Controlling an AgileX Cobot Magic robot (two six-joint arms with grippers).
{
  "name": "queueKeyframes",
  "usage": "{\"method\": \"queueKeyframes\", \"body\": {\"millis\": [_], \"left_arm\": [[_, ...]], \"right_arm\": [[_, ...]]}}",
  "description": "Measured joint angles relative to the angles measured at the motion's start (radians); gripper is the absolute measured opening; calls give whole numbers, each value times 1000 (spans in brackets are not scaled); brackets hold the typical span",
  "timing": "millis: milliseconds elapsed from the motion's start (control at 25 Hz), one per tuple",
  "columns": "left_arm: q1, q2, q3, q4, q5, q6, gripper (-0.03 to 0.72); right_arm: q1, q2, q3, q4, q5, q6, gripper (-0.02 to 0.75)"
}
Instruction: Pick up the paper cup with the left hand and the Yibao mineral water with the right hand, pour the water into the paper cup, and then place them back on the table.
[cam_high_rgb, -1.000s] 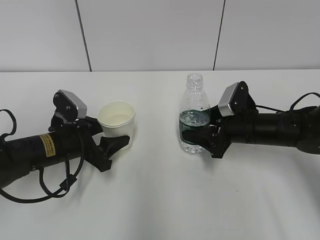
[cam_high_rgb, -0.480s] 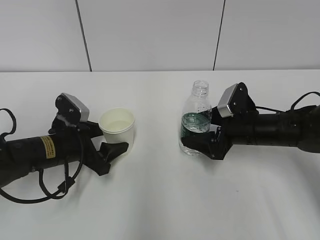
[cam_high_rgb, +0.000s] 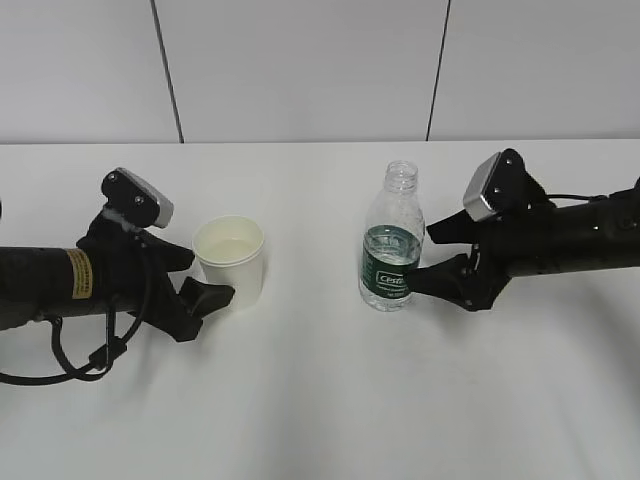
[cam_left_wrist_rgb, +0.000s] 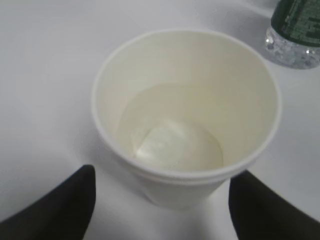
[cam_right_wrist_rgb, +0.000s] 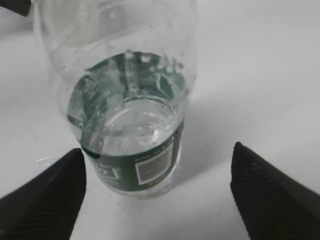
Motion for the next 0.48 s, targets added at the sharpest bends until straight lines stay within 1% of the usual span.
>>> {"method": "queueKeyframes", "body": {"millis": [120, 240, 320, 480], "left_arm": [[0, -54, 0, 75, 92, -105, 541], [0, -116, 0, 134, 158, -169, 542], [0, -150, 0, 165, 211, -216, 542], [0, -190, 2, 193, 281, -370, 542]], "right_arm": [[-15, -49, 0, -98, 22, 98, 659], [-19, -95, 0, -181, 23, 179, 644], [-19, -120, 2, -246, 30, 246, 633], [-19, -169, 2, -375, 70, 428, 619]]}}
